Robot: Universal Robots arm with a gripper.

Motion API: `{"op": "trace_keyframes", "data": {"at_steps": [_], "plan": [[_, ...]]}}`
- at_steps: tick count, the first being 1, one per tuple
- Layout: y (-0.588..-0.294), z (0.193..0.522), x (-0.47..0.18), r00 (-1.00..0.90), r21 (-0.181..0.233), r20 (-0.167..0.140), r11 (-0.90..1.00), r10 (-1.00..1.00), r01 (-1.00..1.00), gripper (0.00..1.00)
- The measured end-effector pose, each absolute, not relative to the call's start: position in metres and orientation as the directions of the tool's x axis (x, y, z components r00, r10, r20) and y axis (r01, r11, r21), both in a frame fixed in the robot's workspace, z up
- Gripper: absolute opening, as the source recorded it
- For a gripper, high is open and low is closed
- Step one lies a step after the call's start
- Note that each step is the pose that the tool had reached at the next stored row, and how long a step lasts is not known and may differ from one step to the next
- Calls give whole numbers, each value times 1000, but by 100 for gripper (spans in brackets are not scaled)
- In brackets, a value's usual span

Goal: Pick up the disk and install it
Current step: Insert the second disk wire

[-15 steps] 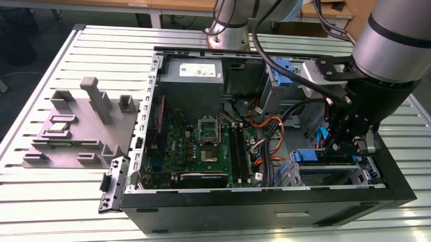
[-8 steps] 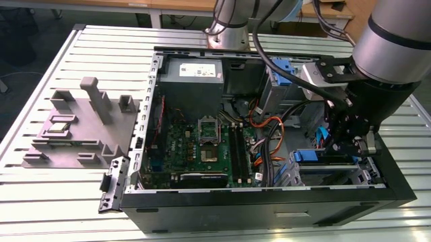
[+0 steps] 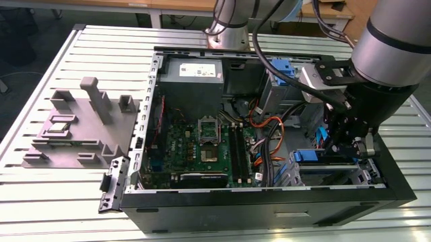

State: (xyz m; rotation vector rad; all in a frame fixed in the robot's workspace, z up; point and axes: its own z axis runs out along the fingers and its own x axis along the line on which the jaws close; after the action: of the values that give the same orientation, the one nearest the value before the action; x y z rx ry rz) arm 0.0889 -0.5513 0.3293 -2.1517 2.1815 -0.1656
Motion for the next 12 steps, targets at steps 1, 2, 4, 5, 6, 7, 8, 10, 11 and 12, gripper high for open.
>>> {"op": "trace_keyframes", "data": {"at_steps": [1,2,4,5,6,7,8,10,11,12], "plan": [[-551,328,89,-15,-128,23,12,-1000,-992,16],[-552,328,89,-15,-128,23,12,-1000,-992,16],[-552,327,89,-15,-128,22,12,-1000,-992,16],[-552,327,89,-15,-128,22,12,-1000,-992,16],[-552,326,89,-15,-128,21,12,-1000,-992,16],[-552,326,89,-15,-128,21,12,-1000,-992,16],[-552,326,89,-15,-128,21,12,-1000,-992,16],[-552,326,89,-15,-128,21,12,-1000,-992,16],[-552,326,89,-15,-128,21,13,-1000,-992,16],[-552,326,89,-15,-128,20,13,-1000,-992,16]]}}
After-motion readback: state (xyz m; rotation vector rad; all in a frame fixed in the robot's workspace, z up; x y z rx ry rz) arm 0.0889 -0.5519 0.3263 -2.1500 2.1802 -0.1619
